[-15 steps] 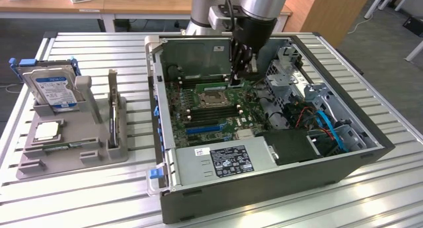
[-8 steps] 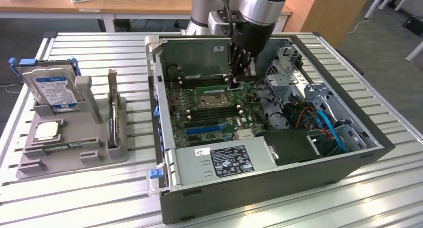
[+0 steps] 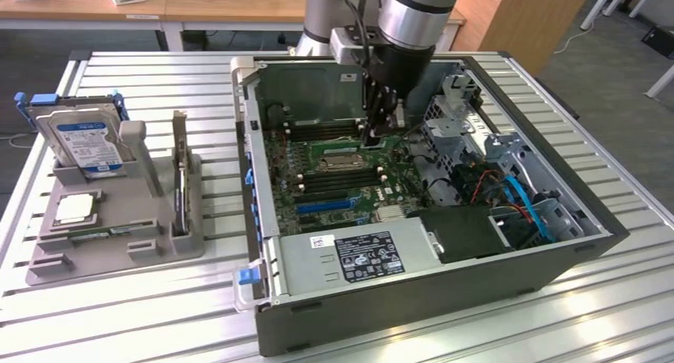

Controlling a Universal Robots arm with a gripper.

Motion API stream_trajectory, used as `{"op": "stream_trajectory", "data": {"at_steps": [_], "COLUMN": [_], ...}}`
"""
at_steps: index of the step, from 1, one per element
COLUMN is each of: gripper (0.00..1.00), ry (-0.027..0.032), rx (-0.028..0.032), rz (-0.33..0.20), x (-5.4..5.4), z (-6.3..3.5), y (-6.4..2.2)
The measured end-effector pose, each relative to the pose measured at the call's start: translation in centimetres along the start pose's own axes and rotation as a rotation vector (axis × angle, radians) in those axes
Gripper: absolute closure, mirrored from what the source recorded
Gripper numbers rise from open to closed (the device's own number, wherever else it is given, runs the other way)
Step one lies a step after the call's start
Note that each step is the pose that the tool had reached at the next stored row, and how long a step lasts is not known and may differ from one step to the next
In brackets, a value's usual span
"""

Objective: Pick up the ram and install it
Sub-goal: 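Insert the ram into the slot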

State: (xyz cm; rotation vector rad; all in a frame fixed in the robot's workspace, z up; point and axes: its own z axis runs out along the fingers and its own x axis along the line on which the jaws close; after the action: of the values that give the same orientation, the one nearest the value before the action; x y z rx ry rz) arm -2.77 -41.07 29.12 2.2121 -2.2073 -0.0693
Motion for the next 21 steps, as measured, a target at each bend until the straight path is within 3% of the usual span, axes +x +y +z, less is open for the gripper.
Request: {"op": "stream_trajectory", "data": {"at_steps": [3, 15, 21], "gripper": [0.88, 0.88, 0.88], "ry": [-0.0001, 0.0001, 0.0], "rx": [0.0, 0.0, 0.0], "rz": [0.0, 0.0, 0.0], "x": [0.0, 0.5, 0.5], "z": [2.03, 2.07, 2.87], "y": [-0.09, -0.08, -0.12]}}
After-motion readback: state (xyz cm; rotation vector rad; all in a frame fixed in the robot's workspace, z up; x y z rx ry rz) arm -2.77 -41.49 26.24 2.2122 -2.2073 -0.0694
